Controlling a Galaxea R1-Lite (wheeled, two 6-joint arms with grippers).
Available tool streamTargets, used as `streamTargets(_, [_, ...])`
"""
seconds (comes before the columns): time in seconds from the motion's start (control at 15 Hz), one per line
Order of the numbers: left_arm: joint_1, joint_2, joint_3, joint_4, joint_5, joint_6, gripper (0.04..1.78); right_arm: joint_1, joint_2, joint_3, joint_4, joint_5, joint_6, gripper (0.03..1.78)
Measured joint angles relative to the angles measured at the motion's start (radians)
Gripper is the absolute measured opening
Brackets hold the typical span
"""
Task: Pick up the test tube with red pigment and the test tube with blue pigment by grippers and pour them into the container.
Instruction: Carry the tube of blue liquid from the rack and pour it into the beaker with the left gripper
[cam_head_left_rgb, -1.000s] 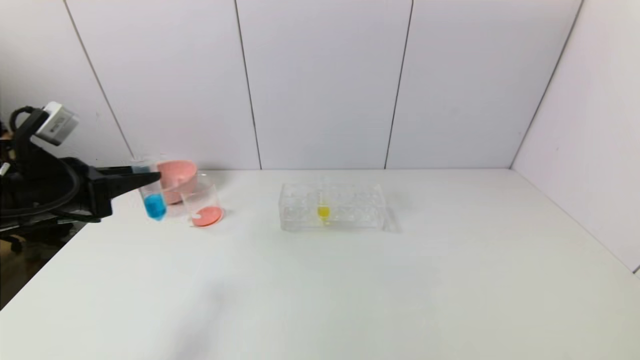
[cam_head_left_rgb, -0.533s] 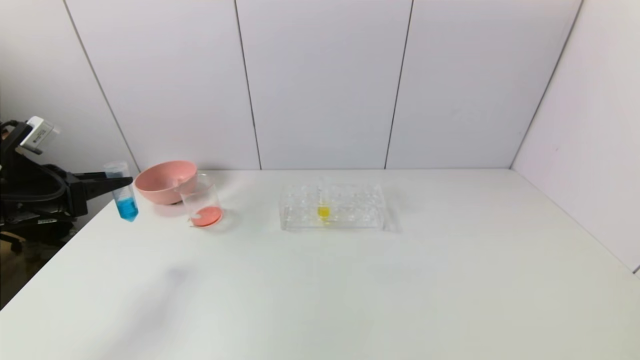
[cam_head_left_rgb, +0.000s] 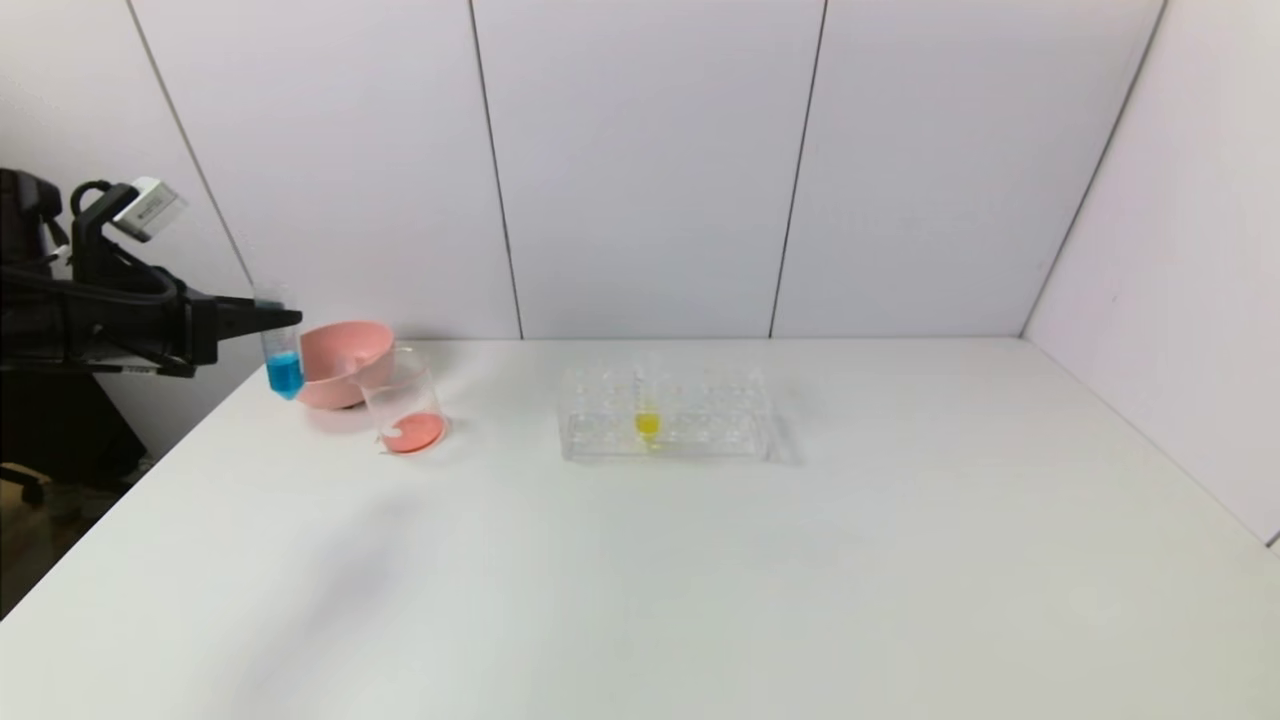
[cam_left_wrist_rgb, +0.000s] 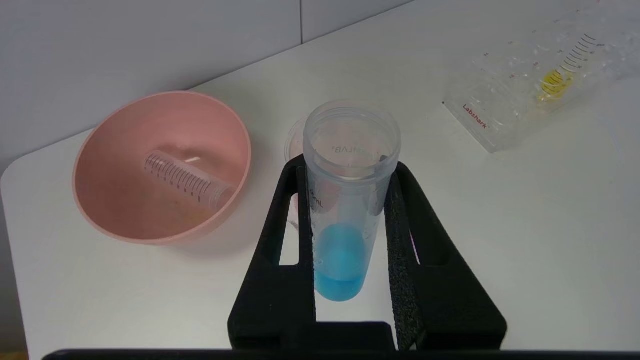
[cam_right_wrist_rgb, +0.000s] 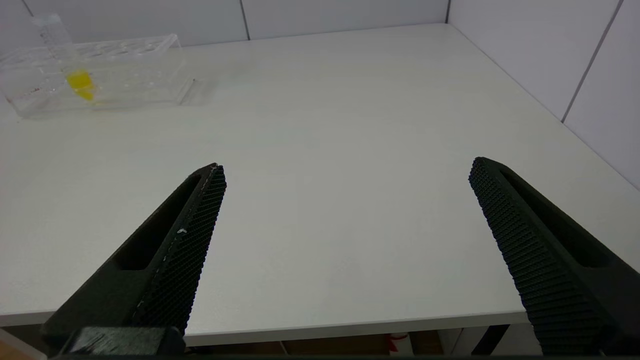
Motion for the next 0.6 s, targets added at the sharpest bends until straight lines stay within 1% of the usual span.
streamTargets(0.33, [-0.106,0.107,-0.385,0.362,0.159,0.048,0.43,0.000,0.000,0.000,0.000,0.000,0.000,1.77])
streamTargets(0.53, [-0.151,0.196,-0.653,0.633,0.290,0.091,0.43,0.000,0.000,0.000,0.000,0.000,0.000,1.77])
streamTargets(0.6, [-0.167,0.222,-0.701,0.707,0.350,0.119,0.43,0.000,0.000,0.000,0.000,0.000,0.000,1.77])
